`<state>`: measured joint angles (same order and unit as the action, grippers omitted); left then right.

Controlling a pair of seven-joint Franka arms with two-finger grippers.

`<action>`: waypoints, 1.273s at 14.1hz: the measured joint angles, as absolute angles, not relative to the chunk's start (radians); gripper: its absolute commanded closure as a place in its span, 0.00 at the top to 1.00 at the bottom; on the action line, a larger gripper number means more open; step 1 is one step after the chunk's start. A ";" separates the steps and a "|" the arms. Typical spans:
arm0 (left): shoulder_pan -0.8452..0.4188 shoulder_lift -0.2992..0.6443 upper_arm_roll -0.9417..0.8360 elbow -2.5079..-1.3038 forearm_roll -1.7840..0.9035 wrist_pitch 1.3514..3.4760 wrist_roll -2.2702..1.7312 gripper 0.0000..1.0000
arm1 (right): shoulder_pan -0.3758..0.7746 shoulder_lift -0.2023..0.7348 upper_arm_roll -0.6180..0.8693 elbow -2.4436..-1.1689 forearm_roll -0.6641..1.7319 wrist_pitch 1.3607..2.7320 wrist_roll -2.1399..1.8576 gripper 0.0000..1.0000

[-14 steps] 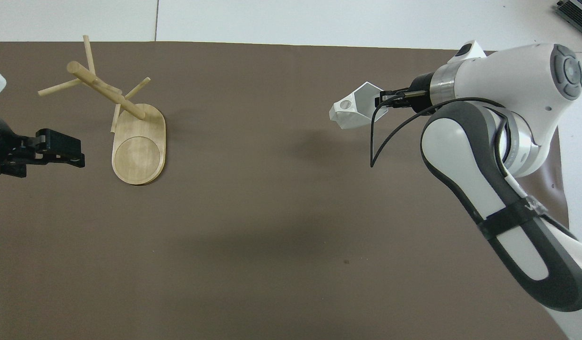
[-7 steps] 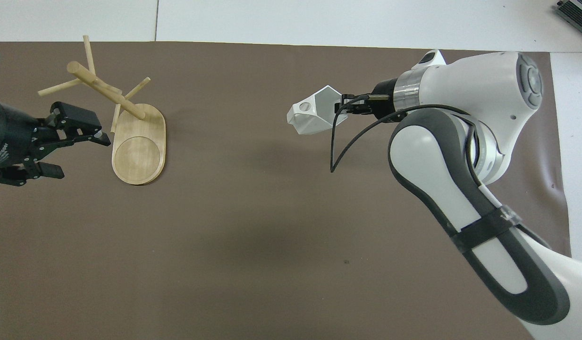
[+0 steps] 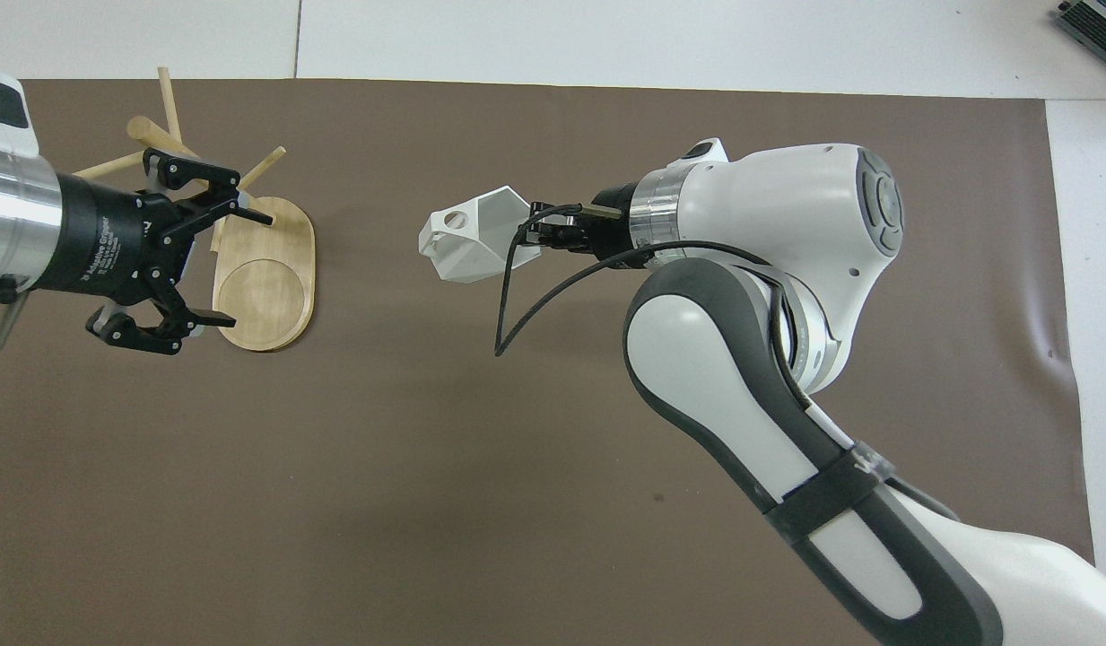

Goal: Hang cup on rack
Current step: 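Lift the cup with the right gripper while the left gripper approaches, then close the left gripper on the cup held by the right gripper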

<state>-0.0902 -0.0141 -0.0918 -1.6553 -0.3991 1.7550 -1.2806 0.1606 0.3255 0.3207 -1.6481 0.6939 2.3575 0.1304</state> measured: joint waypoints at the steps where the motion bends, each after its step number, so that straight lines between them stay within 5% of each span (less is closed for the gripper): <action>1: -0.094 -0.001 -0.092 -1.662 -0.420 1.783 -1.371 1.00 | 0.159 0.325 0.321 -1.646 0.730 2.359 0.130 0.00; 10: -0.131 0.139 -0.095 -1.680 -0.584 1.920 -1.746 1.00 | 0.212 0.325 0.327 -1.637 0.978 2.500 0.131 0.00; 18: -0.156 0.152 -0.096 -1.679 -0.597 1.976 -1.779 1.00 | 0.257 0.326 0.330 -1.637 0.980 2.505 0.132 0.00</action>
